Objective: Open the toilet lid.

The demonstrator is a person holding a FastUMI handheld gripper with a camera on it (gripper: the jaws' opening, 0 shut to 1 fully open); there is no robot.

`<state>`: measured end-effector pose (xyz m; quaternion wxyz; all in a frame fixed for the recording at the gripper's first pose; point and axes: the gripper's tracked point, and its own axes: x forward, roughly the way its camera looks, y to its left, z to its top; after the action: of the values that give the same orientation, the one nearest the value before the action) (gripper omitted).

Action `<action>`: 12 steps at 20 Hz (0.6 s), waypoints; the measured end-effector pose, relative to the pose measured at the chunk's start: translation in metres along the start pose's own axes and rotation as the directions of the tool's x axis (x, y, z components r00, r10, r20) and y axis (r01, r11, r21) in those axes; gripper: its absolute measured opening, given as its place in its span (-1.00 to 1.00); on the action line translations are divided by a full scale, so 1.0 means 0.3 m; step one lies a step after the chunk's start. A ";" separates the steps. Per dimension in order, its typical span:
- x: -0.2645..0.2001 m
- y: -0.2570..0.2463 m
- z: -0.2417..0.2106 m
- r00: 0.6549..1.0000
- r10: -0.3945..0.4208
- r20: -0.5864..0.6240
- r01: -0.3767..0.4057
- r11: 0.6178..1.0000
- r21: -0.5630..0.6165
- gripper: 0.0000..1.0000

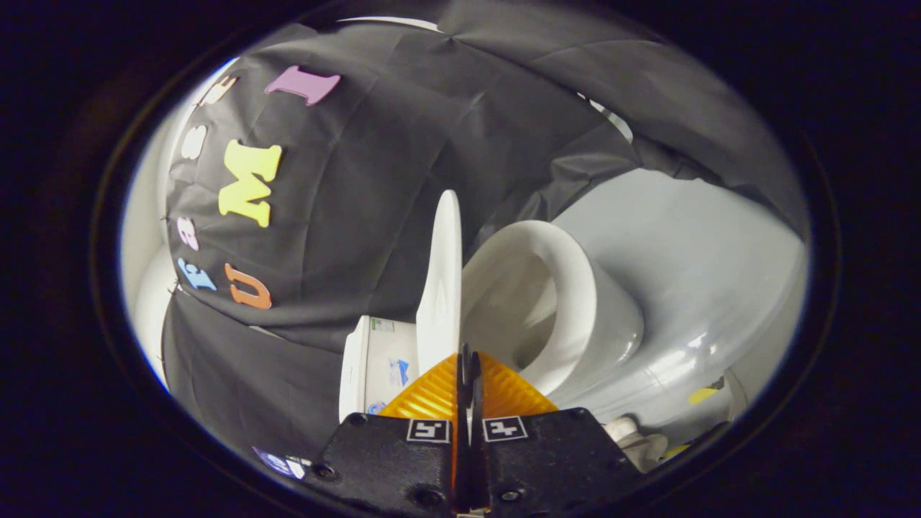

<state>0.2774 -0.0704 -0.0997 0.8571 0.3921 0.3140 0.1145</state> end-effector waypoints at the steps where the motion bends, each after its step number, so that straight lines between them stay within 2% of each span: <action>1: -0.007 0.022 0.003 1.000 0.001 0.002 -0.001 1.000 -0.009 -0.92; 6: -0.032 0.159 -0.017 0.999 0.033 0.011 -0.033 0.998 -0.060 -0.89; 12: -0.041 0.285 -0.049 0.999 0.028 0.016 -0.026 0.992 -0.123 -0.86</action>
<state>0.2628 -0.0101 -0.0379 0.8807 0.3437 0.2934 0.1419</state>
